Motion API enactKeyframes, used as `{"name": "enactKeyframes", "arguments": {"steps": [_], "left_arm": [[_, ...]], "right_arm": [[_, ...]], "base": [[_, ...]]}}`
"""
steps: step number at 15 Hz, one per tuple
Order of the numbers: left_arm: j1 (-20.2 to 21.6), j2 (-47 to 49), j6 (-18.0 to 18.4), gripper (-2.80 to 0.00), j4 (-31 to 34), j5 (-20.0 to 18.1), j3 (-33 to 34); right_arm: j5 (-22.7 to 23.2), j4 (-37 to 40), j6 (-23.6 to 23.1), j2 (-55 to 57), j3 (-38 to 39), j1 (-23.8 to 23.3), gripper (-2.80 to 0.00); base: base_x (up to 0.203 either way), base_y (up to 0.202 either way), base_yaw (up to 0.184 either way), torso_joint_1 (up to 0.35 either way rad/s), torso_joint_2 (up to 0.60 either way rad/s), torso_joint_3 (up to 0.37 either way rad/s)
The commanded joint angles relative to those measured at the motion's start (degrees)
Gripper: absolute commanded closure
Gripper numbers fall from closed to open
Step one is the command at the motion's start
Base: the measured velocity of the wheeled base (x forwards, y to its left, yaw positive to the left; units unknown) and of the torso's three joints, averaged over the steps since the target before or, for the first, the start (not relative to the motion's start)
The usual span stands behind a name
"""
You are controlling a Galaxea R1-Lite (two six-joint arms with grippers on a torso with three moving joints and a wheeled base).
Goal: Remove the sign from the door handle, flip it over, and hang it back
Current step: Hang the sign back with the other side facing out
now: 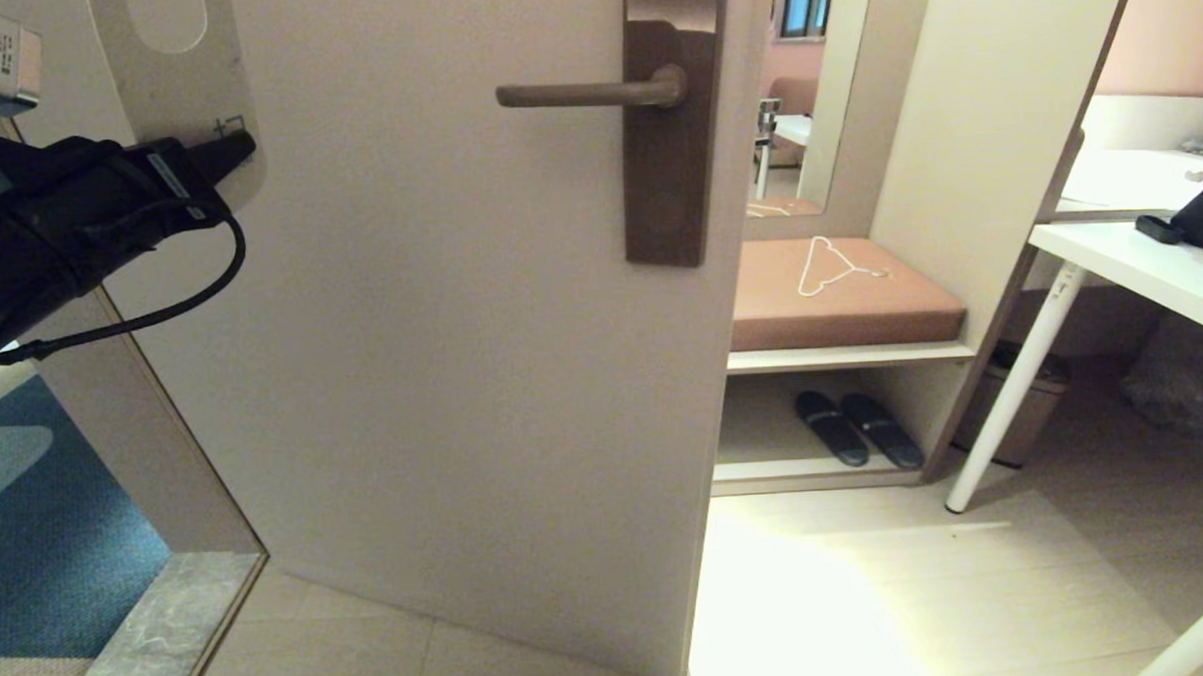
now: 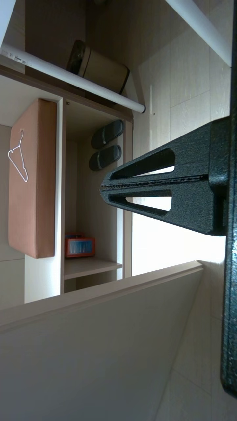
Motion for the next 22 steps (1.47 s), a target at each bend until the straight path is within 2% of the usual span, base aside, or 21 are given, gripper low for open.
{"name": "enactKeyframes", "arguments": {"steps": [1,5,7,9,14,19,22], "left_arm": [[0.0,-0.1,-0.1,0.0,-0.3,-0.1,-0.1],[1.8,2.9,-0.8,0.0,-0.2,-0.8,-5.4],[3.3,5.4,-1.4,0.0,-0.2,-3.1,-7.9],[4.5,7.2,-1.5,0.0,-0.2,-6.0,-9.1],[3.8,10.5,-1.1,0.0,-0.2,-8.1,-9.4],[-2.3,12.4,0.0,0.0,-0.2,-7.3,-9.8],[-7.0,12.3,0.1,0.0,-0.2,-3.8,-9.8]], "right_arm": [[0.0,0.0,0.1,0.1,0.0,0.0,0.0],[0.0,0.0,0.1,0.1,0.0,0.0,0.0],[0.0,0.0,0.1,0.1,0.0,0.0,0.0],[0.0,0.0,0.1,0.1,0.0,0.0,0.0],[0.0,0.0,0.1,0.1,0.0,0.0,0.0],[0.0,0.0,0.1,0.1,0.0,0.0,0.0],[0.0,0.0,0.1,0.1,0.0,0.0,0.0]], "base": [[0.0,0.0,0.0,0.0,0.0,0.0],[0.0,0.0,0.0,0.0,0.0,0.0],[0.0,0.0,0.0,0.0,0.0,0.0],[0.0,0.0,0.0,0.0,0.0,0.0],[0.0,0.0,0.0,0.0,0.0,0.0],[0.0,0.0,0.0,0.0,0.0,0.0],[0.0,0.0,0.0,0.0,0.0,0.0]]}}
